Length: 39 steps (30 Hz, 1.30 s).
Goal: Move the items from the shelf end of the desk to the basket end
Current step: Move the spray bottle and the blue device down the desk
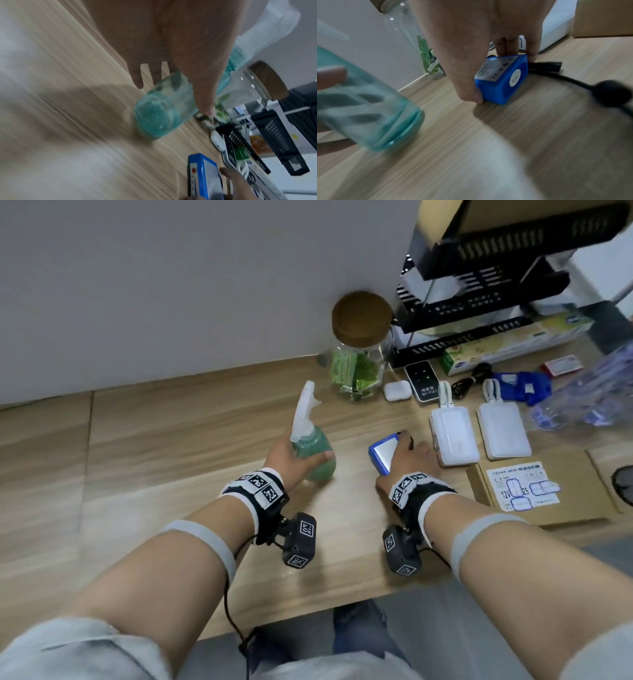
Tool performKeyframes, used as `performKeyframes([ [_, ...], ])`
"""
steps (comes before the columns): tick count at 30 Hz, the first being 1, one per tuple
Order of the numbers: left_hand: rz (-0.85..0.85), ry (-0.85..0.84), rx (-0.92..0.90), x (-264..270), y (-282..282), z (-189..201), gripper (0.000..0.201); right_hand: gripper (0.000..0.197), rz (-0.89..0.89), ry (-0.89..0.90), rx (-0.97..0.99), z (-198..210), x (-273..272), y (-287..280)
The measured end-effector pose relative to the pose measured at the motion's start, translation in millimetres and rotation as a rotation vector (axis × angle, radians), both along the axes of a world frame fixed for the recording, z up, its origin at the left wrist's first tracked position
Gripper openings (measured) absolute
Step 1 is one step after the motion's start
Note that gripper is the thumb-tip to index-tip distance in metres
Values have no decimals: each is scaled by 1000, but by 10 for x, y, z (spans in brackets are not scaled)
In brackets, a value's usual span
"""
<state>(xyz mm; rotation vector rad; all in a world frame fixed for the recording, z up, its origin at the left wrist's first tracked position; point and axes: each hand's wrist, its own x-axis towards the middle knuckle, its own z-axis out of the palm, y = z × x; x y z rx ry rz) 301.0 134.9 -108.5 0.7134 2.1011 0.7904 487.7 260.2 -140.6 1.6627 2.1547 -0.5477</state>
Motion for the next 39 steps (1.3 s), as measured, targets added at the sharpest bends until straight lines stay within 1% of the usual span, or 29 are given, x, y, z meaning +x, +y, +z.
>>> performKeyframes([
  [2, 46, 12, -18, -184, -259, 44, 80, 104, 39, -24, -43, 74, -118, -144],
  [5, 109, 36, -17, -473, -715, 225, 86, 96, 57, -25, -133, 222, -427, -472],
  [7, 150, 44, 20, -669, -1064, 409, 79, 91, 74, 14, -203, 337, -712, -756],
  [10, 224, 49, 118, -995, -1720, 673, 61, 88, 137, 112, -271, 583, -1220, -1305],
  [11, 239, 46, 152, -1105, -1989, 757, 59, 86, 150, 160, -272, 672, -1407, -1524],
  [13, 289, 55, 200, -1340, -2570, 891, 63, 82, 187, 270, -258, 867, -1803, -1996],
  [15, 384, 55, 239, -1587, -3197, 981, 70, 87, 228, 373, -250, 1025, -2218, -2484],
  [17, 465, 67, 265, -1817, -3842, 1066, 71, 92, 279, 449, -239, 1145, -2611, -2967],
  [19, 550, 100, 288, -1990, -4455, 1193, 70, 88, 336, 491, -219, 1291, -2940, -3465],
  [21, 645, 138, 311, -2125, -5020, 1293, 65, 81, 388, 522, -204, 1404, -3209, -3943],
  [24, 760, 203, 324, -2303, -5740, 1362, 63, 82, 494, 559, -196, 1523, -3545, -4583],
  [27, 845, 240, 319, -2447, -6321, 1416, 58, 78, 612, 585, -166, 1613, -3847, -5113],
  [29, 883, 255, 317, -2564, -6649, 1435, 56, 82, 675, 607, -152, 1663, -4061, -5406],
  [31, 908, 272, 307, -2697, -6961, 1452, 58, 86, 740, 623, -151, 1704, -4309, -5678],
  [35, 973, 281, 302, -3098, -7588, 1403, 65, 89, 870, 588, -149, 1734, -4897, -6214],
  [39, 1019, 314, 282, -3588, -8189, 1359, 63, 92, 964, 550, -146, 1607, -5577, -6807],
])
